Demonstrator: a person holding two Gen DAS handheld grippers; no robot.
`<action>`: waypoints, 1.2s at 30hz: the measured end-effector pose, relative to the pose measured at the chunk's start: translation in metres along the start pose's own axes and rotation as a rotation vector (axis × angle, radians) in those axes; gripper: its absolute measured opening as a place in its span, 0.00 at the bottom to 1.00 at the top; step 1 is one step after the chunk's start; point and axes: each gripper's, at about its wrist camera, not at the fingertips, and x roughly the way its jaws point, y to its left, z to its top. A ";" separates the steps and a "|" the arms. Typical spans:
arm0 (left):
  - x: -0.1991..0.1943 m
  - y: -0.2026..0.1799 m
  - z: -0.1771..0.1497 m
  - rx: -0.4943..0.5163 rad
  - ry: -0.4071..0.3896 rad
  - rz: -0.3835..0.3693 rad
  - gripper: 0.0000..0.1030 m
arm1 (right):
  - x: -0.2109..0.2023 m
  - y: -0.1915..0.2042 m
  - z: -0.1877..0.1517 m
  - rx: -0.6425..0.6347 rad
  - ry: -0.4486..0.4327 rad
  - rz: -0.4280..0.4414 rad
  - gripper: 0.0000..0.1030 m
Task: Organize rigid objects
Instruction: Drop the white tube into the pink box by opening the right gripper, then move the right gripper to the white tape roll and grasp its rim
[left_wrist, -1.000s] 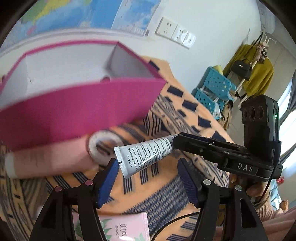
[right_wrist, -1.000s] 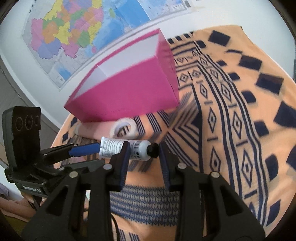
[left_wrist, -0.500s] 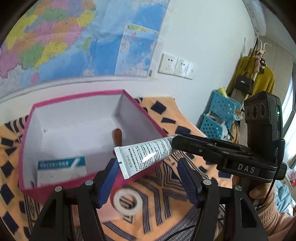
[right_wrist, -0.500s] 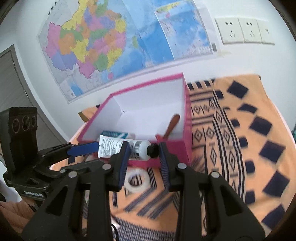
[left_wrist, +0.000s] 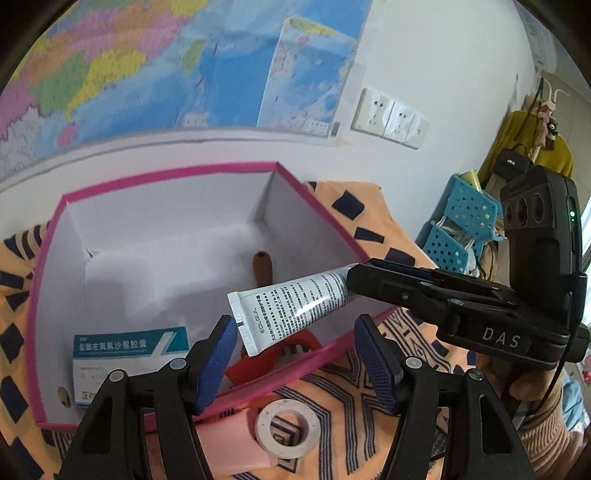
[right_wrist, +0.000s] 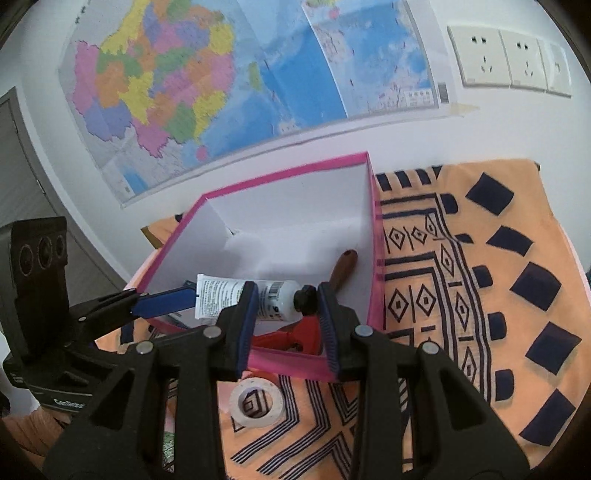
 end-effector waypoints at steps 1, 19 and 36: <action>0.003 0.002 0.000 -0.010 0.012 -0.009 0.64 | 0.003 0.000 -0.001 -0.001 0.011 -0.009 0.34; -0.037 0.007 -0.014 0.007 -0.084 -0.011 0.63 | -0.025 0.007 -0.020 -0.036 -0.021 -0.015 0.34; -0.017 0.011 -0.076 -0.022 0.047 -0.001 0.63 | 0.007 0.027 -0.083 -0.092 0.145 0.029 0.34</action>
